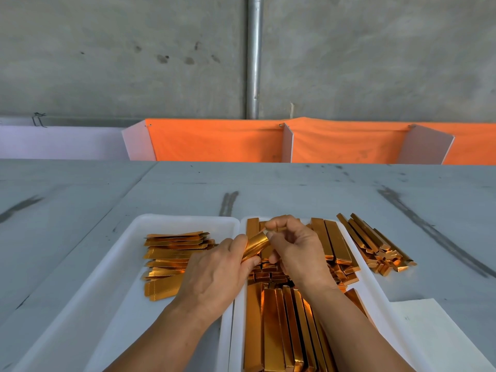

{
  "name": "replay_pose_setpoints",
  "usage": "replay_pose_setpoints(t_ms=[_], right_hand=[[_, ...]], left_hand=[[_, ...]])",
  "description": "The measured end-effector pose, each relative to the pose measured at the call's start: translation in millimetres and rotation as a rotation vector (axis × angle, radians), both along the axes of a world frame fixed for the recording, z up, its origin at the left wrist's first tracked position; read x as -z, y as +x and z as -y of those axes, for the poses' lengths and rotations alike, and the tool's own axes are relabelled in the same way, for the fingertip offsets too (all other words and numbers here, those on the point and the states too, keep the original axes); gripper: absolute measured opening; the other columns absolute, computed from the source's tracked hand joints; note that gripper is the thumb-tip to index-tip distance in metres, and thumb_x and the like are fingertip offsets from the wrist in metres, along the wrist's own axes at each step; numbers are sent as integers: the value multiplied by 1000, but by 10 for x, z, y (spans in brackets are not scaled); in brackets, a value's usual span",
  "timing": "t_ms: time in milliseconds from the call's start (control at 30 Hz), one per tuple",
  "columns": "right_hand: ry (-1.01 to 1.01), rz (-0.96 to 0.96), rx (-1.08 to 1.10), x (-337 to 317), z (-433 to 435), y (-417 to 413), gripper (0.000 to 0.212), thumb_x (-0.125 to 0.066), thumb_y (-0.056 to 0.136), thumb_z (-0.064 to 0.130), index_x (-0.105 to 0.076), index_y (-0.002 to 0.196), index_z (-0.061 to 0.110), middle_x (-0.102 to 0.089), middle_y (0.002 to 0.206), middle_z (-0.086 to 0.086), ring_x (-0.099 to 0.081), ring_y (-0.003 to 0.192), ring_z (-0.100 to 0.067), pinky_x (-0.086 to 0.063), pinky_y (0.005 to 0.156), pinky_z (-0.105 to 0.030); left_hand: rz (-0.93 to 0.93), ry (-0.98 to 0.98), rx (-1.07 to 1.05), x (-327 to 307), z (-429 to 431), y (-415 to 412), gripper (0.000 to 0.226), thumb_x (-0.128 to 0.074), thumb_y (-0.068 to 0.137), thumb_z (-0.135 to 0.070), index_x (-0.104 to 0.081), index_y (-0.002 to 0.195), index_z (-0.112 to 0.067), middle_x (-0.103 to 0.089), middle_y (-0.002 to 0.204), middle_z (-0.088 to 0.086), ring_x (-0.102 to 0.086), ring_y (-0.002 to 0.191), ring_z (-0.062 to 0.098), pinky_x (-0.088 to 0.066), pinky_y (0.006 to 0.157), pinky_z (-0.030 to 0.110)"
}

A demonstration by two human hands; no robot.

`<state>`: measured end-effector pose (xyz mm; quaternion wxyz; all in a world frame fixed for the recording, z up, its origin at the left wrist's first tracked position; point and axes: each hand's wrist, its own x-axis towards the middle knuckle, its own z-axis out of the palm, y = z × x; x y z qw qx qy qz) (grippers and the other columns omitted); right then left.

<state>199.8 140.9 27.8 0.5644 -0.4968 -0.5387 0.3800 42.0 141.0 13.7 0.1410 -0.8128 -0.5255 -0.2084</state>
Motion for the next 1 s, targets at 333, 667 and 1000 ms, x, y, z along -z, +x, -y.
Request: replay_pose_setpoints(t_ms=[333,667,1000], right_hand=[[-36,64,-11,-3,17,1,23,-54,99,5,-69,92,22,-65,62,4,-59,51,-7,-43,45,-13],[-75,-6,-66,-37,48,-28,13,-60,97,16,-72,98,17,-63,63,-7,-55,52,-10,-42,46,-16],[-56,-40,-43,-29,45,-46,14,-63,96,17,-72,105,22,-65,58,3,-55,48,-6,-41,44,-14]], left_hand=[[16,4,-9,21,-8,-2,44,-21,96,-61,-36,125,-32,-57,99,-14,-57,77,5,-33,58,16],[38,13,-37,11,-6,-8,43,-23,96,-61,-38,122,-31,-54,92,-14,-48,67,5,-28,53,15],[77,-39,-57,-20,7,3,43,-24,95,-61,-39,121,-30,-47,89,-15,-47,68,5,-26,51,15]])
